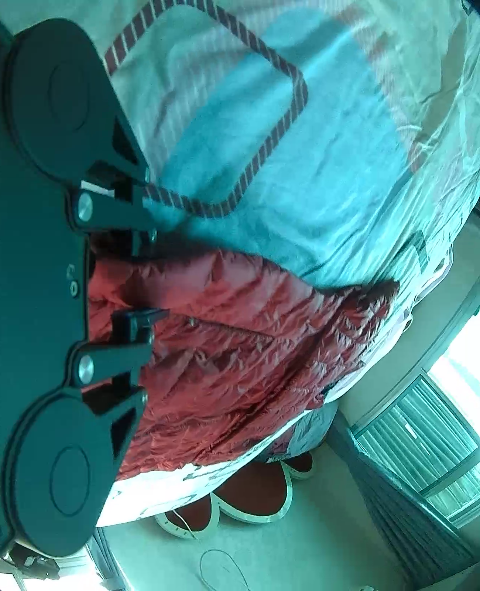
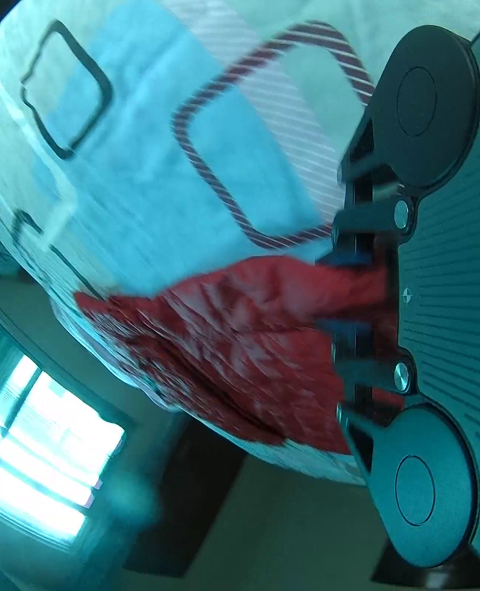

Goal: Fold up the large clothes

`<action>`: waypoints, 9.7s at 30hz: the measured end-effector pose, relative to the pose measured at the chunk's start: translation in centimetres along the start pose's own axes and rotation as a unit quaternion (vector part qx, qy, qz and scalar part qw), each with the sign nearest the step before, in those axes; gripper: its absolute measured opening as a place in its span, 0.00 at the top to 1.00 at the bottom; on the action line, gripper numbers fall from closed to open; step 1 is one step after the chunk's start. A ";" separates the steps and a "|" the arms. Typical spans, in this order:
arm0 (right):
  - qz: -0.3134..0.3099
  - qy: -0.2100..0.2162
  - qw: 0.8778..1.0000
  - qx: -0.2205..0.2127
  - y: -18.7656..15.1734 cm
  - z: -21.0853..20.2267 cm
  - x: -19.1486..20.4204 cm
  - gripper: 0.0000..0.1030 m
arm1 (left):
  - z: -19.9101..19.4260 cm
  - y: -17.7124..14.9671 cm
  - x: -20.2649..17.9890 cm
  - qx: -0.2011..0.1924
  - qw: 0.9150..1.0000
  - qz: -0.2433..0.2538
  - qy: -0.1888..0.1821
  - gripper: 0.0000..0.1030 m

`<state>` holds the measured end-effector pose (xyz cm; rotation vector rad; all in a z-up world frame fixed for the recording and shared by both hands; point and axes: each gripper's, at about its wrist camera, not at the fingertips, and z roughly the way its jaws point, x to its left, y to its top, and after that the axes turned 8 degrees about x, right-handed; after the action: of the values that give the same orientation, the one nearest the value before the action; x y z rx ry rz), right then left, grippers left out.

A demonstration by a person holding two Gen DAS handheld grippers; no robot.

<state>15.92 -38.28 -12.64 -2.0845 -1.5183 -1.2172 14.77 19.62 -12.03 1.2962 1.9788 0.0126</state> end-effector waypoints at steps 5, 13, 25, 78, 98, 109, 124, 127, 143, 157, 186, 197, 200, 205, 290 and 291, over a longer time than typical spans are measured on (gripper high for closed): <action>-0.026 -0.014 1.000 -0.002 0.4 0.2 0.7 0.92 | -0.3 0.4 0.3 -0.012 1.000 -0.021 -0.004 0.90; -0.051 -0.034 0.998 -0.007 0.7 -0.3 1.5 0.94 | -0.7 -1.1 -0.6 -0.023 0.999 -0.013 0.029 0.92; -0.102 0.023 0.991 -0.087 7.3 -2.2 7.1 0.95 | -3.7 5.5 -5.3 -0.122 0.991 0.016 -0.043 0.94; -0.304 -0.153 0.929 -0.149 40.0 22.8 13.7 0.98 | 19.5 36.7 -13.8 -0.111 0.964 0.239 0.036 0.94; -0.297 -0.245 0.918 -0.099 39.3 26.6 12.7 0.36 | 22.5 35.4 -12.6 -0.109 0.966 0.210 0.108 0.36; -0.391 -0.232 0.890 -0.020 33.3 33.6 17.0 0.36 | 27.9 29.5 -18.5 -0.032 0.938 0.324 0.120 0.26; -0.407 -0.165 0.896 -0.058 26.0 26.0 19.8 0.36 | 20.0 21.9 -21.1 -0.089 0.928 0.351 0.083 0.27; -0.457 -0.165 0.874 -0.037 21.8 27.3 20.9 0.36 | 20.9 19.0 -21.5 -0.076 0.923 0.367 0.093 0.28; -0.395 -0.207 0.892 -0.076 18.3 21.7 17.7 0.36 | 16.8 16.5 -18.7 -0.085 0.944 0.296 0.116 0.32; -0.263 -0.267 0.924 -0.074 18.9 19.6 12.5 0.36 | 16.3 15.7 -14.5 -0.091 0.941 0.239 0.222 0.27; 0.091 -0.029 0.986 -0.135 22.7 17.0 4.3 0.37 | 17.1 19.9 -5.5 -0.093 0.988 -0.120 -0.026 0.65; 0.022 -0.046 0.992 -0.116 22.0 15.4 6.8 0.87 | 14.6 19.4 -7.0 -0.100 0.991 -0.085 -0.022 0.85; 0.015 -0.049 0.992 -0.113 20.9 14.1 7.4 0.87 | 13.3 18.2 -7.1 -0.097 0.991 -0.086 -0.020 0.85; 0.010 -0.048 0.993 -0.107 18.2 11.5 8.0 0.87 | 10.9 15.4 -6.9 -0.092 0.992 -0.088 -0.017 0.85; -0.153 -0.107 0.981 0.050 -2.7 11.9 15.9 1.00 | -2.7 -1.3 -16.5 -0.136 0.975 0.170 -0.041 0.85; -0.153 -0.117 0.980 0.058 -3.1 12.5 15.8 1.00 | -2.8 -1.4 -16.9 -0.133 0.974 0.176 -0.045 0.85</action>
<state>20.35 -18.75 -8.83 -2.0273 -2.0262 -0.9720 15.35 6.66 -0.76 1.4227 1.5865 0.3717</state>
